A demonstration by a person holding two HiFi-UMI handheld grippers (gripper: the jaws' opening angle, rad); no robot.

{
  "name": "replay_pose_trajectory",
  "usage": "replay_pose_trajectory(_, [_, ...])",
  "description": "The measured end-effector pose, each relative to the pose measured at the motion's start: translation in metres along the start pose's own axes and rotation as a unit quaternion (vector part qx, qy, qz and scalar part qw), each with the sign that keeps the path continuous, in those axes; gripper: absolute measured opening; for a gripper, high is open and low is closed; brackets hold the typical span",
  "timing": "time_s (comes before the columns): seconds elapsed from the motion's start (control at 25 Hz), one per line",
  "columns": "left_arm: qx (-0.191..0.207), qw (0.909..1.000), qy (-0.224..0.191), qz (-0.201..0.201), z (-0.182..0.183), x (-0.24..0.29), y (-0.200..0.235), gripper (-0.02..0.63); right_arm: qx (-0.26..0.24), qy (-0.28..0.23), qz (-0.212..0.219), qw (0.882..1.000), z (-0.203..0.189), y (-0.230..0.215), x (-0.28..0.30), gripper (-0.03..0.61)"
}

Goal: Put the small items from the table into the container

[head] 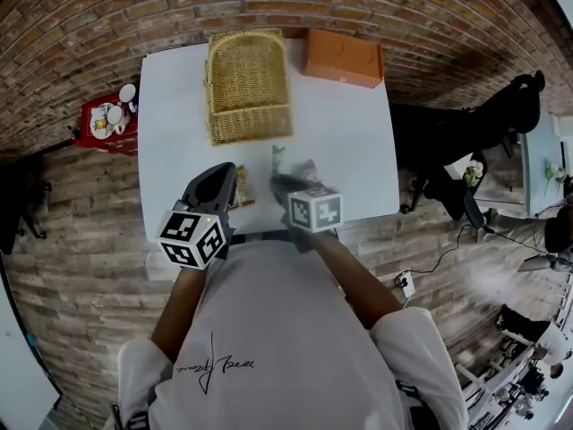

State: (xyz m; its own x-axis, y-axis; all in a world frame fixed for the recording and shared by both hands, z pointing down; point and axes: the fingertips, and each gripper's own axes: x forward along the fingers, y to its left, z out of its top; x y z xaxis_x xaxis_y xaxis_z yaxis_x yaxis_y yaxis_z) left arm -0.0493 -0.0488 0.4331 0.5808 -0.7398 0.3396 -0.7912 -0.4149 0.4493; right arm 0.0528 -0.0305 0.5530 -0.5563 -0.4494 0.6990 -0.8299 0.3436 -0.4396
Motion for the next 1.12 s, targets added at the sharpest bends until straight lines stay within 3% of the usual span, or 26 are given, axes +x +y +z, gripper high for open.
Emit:
replay_pose_trajectory(0.36, [-0.015, 0.9997, 0.008, -0.017, -0.001, 0.002, -0.003, 0.008, -0.019, -0.021, 0.044, 0.999, 0.024, 0.032, -0.026, 0.078])
replay_pose_trajectory(0.6, [-0.007, 0.9995, 0.009, -0.03, 0.003, 0.005, -0.008, 0.008, -0.069, -0.027, 0.041, 0.996, 0.037, 0.04, -0.042, 0.078])
replay_pose_trajectory(1.12, [-0.004, 0.9989, 0.018, -0.044, 0.005, 0.013, -0.012, 0.008, -0.12, -0.061, 0.065, 0.989, 0.085, 0.065, -0.071, 0.078])
